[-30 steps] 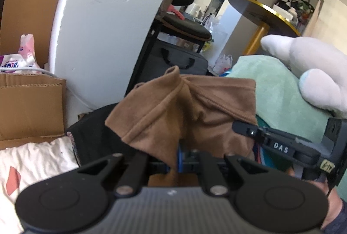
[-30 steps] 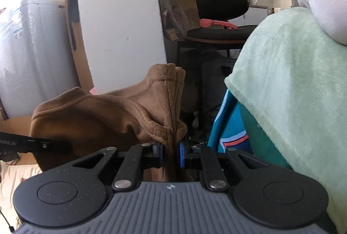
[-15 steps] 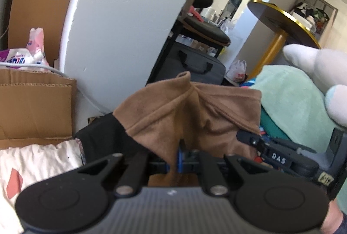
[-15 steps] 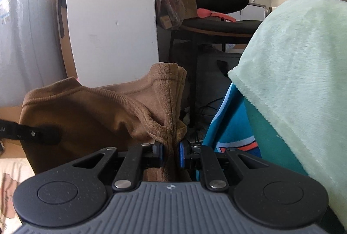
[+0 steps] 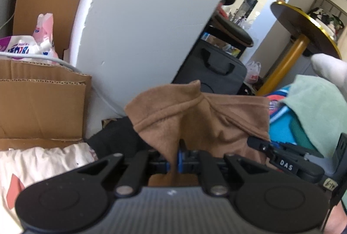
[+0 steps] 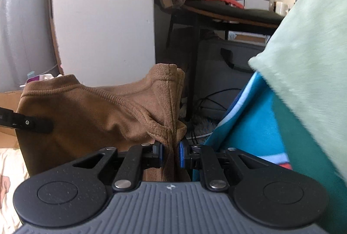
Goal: Fold clothes
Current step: 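Carry the held brown shirt with both grippers toward the blue blanket, then lower the brown shirt and open both grippers to release it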
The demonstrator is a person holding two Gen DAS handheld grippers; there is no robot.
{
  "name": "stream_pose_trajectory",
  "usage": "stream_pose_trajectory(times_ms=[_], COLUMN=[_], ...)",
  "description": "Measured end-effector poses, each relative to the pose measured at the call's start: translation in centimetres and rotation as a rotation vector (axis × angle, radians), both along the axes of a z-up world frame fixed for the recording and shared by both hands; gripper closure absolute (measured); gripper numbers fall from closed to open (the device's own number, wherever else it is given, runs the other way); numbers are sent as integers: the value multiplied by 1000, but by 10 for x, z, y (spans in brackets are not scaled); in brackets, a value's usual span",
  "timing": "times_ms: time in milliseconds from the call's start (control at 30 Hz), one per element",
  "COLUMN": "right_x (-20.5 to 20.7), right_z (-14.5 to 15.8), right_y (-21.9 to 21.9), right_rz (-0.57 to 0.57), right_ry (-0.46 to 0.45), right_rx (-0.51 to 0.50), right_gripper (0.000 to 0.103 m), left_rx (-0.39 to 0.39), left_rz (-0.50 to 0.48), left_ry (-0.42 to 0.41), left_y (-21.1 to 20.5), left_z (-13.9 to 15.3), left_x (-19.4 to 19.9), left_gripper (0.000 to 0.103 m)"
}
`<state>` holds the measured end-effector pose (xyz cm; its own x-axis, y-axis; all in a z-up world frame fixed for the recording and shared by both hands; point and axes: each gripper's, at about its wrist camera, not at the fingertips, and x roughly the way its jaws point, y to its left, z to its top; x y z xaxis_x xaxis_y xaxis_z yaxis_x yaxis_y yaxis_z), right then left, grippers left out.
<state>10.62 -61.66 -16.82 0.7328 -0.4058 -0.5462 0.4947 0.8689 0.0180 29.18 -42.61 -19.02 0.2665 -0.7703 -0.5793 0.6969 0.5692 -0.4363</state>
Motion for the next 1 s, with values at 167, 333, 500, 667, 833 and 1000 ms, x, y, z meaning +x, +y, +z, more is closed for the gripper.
stream_pose_trajectory(times_ms=[167,333,500,667,833,1000], right_x=[31,56,83,111,125,133], right_z=[-14,-32,-53,-82,-100,-85], right_y=[-15,-17,-18,-25,-34,-41], right_rz=[13,47,81,108,81,79], right_ry=[42,111,177,230,279,287], right_rx=[11,-15,-63,-83,-142,-228], right_gripper=[89,89,87,87,67,66], left_rx=[15,26,38,65,107,111], left_rz=[39,80,116,163,185,169], left_ry=[23,61,85,100,102,105], left_y=[-12,-19,-24,-28,-30,-26], left_z=[-16,-34,-51,-73,-89,-86], left_x=[29,52,71,84,98,107], left_gripper=[96,96,97,96,93,90])
